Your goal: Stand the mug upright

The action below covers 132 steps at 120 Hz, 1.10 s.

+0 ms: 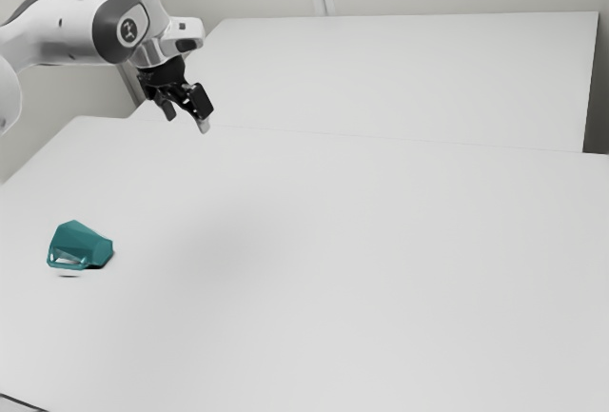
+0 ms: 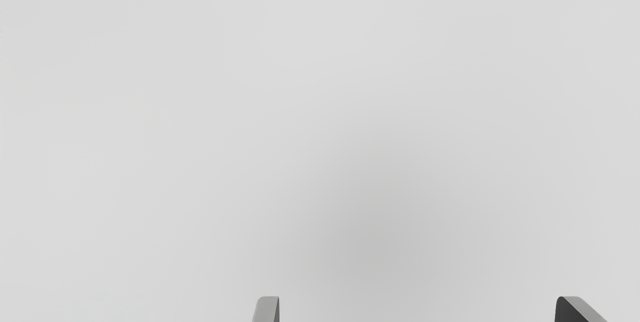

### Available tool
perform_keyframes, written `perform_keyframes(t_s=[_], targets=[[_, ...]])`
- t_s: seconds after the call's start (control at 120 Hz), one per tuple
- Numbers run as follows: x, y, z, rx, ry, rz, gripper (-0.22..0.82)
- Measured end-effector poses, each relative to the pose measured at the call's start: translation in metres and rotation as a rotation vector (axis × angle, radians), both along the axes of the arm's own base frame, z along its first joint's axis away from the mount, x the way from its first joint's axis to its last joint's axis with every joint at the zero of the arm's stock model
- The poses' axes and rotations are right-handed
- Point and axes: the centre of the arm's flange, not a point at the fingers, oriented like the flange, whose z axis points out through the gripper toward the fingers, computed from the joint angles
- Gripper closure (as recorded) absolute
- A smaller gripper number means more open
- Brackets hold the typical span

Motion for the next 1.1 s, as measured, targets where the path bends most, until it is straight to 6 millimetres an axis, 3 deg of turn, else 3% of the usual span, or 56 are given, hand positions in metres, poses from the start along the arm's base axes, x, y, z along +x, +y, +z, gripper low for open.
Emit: perform_keyframes(t_s=[0.15,0.208,0.275,0.433,0.542,0.817,1.1], targets=[[0.0,0.002,0.0,0.001,-0.014,0.018,0.0],[0.0,0.012,0.001,0.002,-0.018,0.036,0.0],[0.0,0.044,-0.003,0.002,-0.016,0.082,0.0],[-0.016,0.153,-0.024,-0.069,0.019,0.234,0.0],[-0.019,0.205,-0.045,-0.123,0.055,0.277,0.0],[-0.033,0.293,-0.11,-0.193,0.163,0.253,0.0],[-0.075,0.359,-0.147,-0.219,0.223,0.193,0.0]])
